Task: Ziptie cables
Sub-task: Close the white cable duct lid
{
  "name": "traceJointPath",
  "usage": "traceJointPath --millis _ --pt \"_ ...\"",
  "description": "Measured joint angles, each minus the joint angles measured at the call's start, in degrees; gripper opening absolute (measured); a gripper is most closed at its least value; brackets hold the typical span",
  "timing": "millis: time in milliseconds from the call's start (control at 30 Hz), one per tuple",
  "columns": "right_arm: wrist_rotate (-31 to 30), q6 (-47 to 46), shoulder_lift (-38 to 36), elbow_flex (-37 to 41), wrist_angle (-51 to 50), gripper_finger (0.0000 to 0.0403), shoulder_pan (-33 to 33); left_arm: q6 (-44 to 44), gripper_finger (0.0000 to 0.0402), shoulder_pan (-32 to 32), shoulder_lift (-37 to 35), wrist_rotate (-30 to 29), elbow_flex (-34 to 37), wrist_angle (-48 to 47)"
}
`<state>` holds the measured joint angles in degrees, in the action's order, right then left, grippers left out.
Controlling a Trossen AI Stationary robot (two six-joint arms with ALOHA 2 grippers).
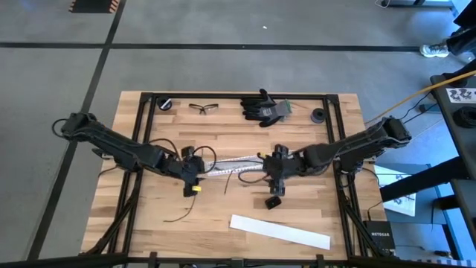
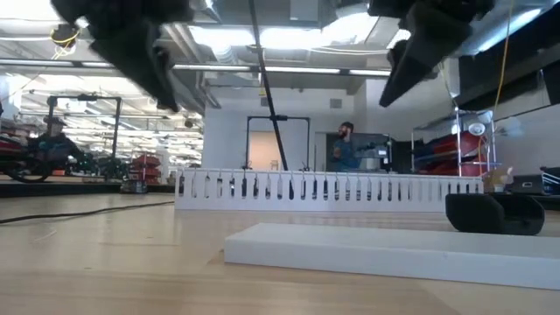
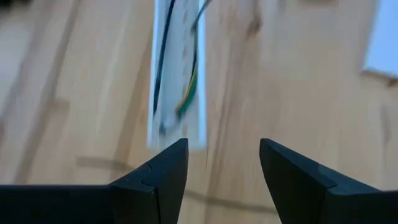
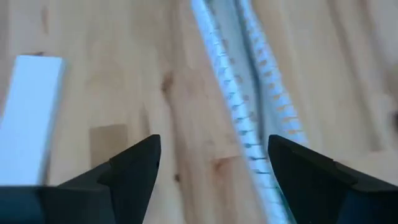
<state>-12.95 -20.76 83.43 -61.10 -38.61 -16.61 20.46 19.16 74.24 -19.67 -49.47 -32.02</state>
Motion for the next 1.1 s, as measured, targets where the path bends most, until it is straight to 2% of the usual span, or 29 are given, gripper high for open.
traceJointPath --millis 267,400,533,700,933,1100 --pt "0.0 -9.6 0.0 10.8 16.8 0.0285 -6.5 12.6 0.0182 3.6 0.3 0.5 5.7 -0.1" --pt "-1.4 -14.8 0.0 13.6 24.3 0.0285 -10.1 22.5 0.0182 8.5 0.9 3.4 7.8 -0.1" --pt "-4.9 -17.0 0.0 14.1 25.6 0.0285 -13.4 30.9 0.0182 15.6 5.5 6.5 7.8 4.1" --pt "-7.6 -19.0 0.1 14.1 25.6 0.0285 -15.7 36.0 0.0179 21.4 14.9 9.0 4.5 6.4" --pt "-8.4 -22.4 0.2 14.1 25.6 0.0285 -17.1 37.7 0.0141 26.2 22.9 9.3 -1.2 4.6" --pt "-9.6 -22.5 0.2 14.1 25.6 0.0285 -17.6 39.0 0.0074 27.7 25.2 9.1 -1.6 1.5"
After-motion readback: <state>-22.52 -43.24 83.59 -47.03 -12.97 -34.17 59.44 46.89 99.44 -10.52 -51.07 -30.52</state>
